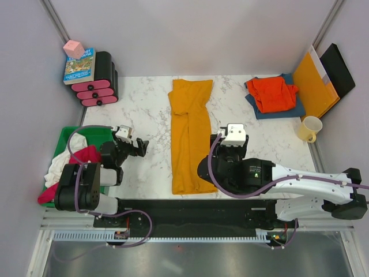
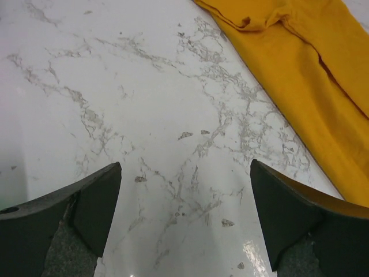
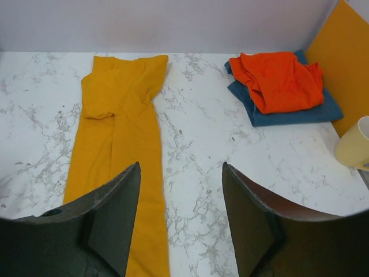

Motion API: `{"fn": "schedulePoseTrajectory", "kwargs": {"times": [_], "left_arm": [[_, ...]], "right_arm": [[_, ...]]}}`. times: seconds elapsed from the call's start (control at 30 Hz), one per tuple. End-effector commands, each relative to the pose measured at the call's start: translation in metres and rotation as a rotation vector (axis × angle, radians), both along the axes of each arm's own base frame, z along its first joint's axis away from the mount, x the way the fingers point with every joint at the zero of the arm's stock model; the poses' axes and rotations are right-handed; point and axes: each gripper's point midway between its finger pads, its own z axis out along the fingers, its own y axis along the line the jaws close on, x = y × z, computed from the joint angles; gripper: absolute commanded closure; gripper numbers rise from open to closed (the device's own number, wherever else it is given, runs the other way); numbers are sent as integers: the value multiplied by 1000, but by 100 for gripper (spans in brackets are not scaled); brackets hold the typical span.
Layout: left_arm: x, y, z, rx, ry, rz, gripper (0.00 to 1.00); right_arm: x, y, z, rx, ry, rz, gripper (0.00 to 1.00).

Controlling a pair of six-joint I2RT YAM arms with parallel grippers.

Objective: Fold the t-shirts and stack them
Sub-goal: Fold the tshirt

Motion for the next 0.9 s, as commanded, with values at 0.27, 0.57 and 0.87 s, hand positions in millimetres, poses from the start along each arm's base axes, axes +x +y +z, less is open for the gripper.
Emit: {"fn": "schedulePoseTrajectory", "kwargs": {"times": [0.27,0.57,0.87], "left_arm": [[18,6,41,39,-180,24,0],[19,6,40,42,-178,25,0],[18,6,40,42,-180,23,0]], "right_arm": [[0,-30,3,-27,-103,-102,23],[9,-22,-60,-9,66,-49,7],[-2,-14,-61,26,190,57,6]]}}
